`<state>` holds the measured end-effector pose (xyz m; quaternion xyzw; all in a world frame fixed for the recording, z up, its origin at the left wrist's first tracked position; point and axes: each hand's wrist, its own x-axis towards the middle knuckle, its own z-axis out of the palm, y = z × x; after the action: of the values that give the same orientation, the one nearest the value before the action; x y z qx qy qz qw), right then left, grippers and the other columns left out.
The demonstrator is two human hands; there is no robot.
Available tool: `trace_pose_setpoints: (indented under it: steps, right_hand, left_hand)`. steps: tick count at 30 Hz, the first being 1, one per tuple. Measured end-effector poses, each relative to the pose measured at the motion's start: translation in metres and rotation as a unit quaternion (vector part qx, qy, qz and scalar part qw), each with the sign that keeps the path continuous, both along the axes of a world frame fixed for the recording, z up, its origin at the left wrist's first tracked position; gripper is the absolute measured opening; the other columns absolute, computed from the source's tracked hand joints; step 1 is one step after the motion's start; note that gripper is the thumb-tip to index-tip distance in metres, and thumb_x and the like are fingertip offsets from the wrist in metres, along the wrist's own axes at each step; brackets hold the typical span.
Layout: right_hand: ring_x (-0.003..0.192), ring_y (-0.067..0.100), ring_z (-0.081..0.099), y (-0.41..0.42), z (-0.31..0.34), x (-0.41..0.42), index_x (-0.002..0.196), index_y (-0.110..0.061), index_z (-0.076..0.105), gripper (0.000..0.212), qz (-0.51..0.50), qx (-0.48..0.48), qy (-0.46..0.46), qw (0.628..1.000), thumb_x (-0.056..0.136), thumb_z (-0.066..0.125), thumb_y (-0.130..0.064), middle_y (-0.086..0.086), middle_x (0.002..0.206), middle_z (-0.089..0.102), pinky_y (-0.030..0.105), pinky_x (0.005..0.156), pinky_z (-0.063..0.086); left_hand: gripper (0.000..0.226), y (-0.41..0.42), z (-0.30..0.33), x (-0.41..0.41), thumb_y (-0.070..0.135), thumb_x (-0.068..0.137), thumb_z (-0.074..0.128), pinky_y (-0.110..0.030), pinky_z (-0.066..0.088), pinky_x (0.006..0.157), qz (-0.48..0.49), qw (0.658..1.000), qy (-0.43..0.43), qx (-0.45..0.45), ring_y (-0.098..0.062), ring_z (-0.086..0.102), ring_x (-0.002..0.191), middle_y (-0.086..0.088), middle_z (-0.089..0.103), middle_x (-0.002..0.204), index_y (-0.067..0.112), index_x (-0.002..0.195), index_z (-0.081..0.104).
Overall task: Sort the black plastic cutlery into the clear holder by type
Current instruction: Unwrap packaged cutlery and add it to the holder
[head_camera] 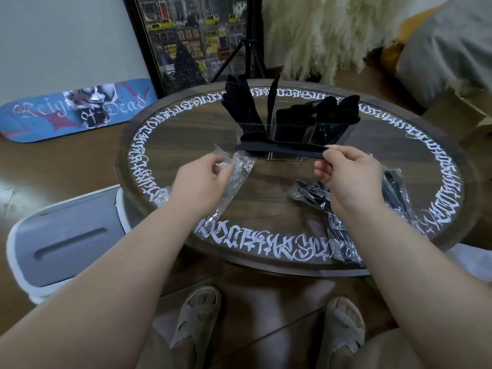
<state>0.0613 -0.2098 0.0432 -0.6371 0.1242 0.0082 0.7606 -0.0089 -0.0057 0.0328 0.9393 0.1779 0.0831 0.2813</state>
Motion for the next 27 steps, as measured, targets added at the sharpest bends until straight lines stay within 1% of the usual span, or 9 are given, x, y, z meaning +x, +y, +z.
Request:
trace_pose_setpoints:
  steps: [3,6,11,14,17,21,23,25,27]
  right_hand:
    - [0.054,0.008,0.058,0.003,0.002,-0.005,0.082,-0.008,0.061,0.016,0.025,0.044,0.025,0.998,0.091,0.054,0.003,0.006,0.071,0.057,0.019,0.056,0.052]
    - [0.055,0.009,0.058,0.003,0.002,-0.01,0.083,-0.007,0.059,0.015,0.08,0.052,0.06,0.994,0.092,0.053,0.004,0.007,0.07,0.059,0.019,0.055,0.052]
    - [0.052,0.012,0.059,0.001,-0.001,-0.014,0.081,-0.008,0.058,0.018,0.211,-0.066,0.07,0.973,0.091,0.052,0.005,0.011,0.068,0.064,0.023,0.055,0.052]
    - [0.055,0.015,0.061,0.001,-0.005,-0.018,0.079,-0.009,0.058,0.02,0.283,-0.162,0.053,0.944,0.091,0.052,0.006,0.015,0.074,0.067,0.025,0.055,0.054]
    - [0.062,0.018,0.067,-0.001,-0.008,-0.019,0.078,-0.01,0.059,0.019,0.326,-0.263,0.034,0.907,0.09,0.052,0.002,0.014,0.077,0.071,0.035,0.066,0.059]
    - [0.074,0.013,0.068,-0.003,-0.01,-0.016,0.088,-0.018,0.068,0.011,0.337,-0.426,-0.047,0.838,0.087,0.059,-0.012,-0.004,0.074,0.07,0.033,0.079,0.055]
    - [0.081,0.009,0.064,-0.001,-0.007,-0.015,0.103,-0.021,0.069,0.018,0.289,-0.43,-0.099,0.85,0.086,0.062,-0.02,-0.011,0.083,0.067,0.026,0.083,0.051]
    - [0.084,0.008,0.064,0.0,0.001,-0.015,0.11,-0.023,0.067,0.024,0.241,-0.356,-0.145,0.891,0.086,0.065,-0.026,-0.012,0.09,0.067,0.026,0.082,0.051]
    - [0.08,0.009,0.063,0.002,0.008,-0.016,0.112,-0.025,0.066,0.027,0.224,-0.291,-0.18,0.912,0.085,0.067,-0.026,-0.011,0.093,0.066,0.026,0.078,0.051]
  left_hand:
    - [0.041,-0.017,0.004,0.006,0.045,0.097,0.043,-0.033,0.051,0.083,-0.005,0.993,-0.007,-0.119,-0.011,0.066,0.08,0.005,0.07,0.085,0.017,0.122,0.06]
    - [0.03,-0.029,0.007,0.011,0.042,0.097,0.047,-0.03,0.056,0.067,0.012,0.958,-0.031,-0.283,-0.005,0.065,0.061,0.001,0.07,0.093,0.015,0.104,0.058]
    - [0.024,-0.037,0.012,0.019,0.03,0.095,0.056,-0.016,0.048,0.049,0.055,0.91,-0.105,-0.397,-0.001,0.061,0.054,-0.001,0.067,0.096,0.01,0.108,0.056]
    - [0.01,-0.04,0.013,0.022,0.022,0.095,0.057,-0.015,0.043,0.046,0.062,0.902,-0.123,-0.409,-0.001,0.055,0.05,0.005,0.067,0.08,0.012,0.093,0.058]
    - [0.013,-0.042,0.011,0.024,0.019,0.095,0.056,-0.019,0.041,0.053,0.039,0.918,-0.124,-0.374,-0.001,0.05,0.049,0.014,0.064,0.058,0.014,0.084,0.059]
    - [0.014,-0.045,0.008,0.024,0.023,0.093,0.058,-0.03,0.041,0.064,0.001,0.946,-0.111,-0.303,-0.008,0.049,0.053,0.009,0.057,0.059,0.011,0.087,0.06]
    - [0.011,-0.05,0.008,0.024,0.022,0.092,0.06,-0.025,0.04,0.065,-0.028,0.957,-0.103,-0.269,-0.008,0.052,0.062,0.007,0.06,0.07,0.011,0.09,0.06]
    - [0.004,-0.055,0.009,0.021,0.02,0.091,0.062,-0.015,0.042,0.068,-0.065,0.965,-0.094,-0.236,-0.005,0.057,0.075,0.011,0.063,0.083,0.019,0.093,0.059]
    - [0.014,-0.059,0.009,0.019,0.02,0.09,0.064,-0.016,0.046,0.08,-0.114,0.96,-0.093,-0.24,-0.003,0.061,0.089,0.014,0.065,0.092,0.031,0.095,0.058]
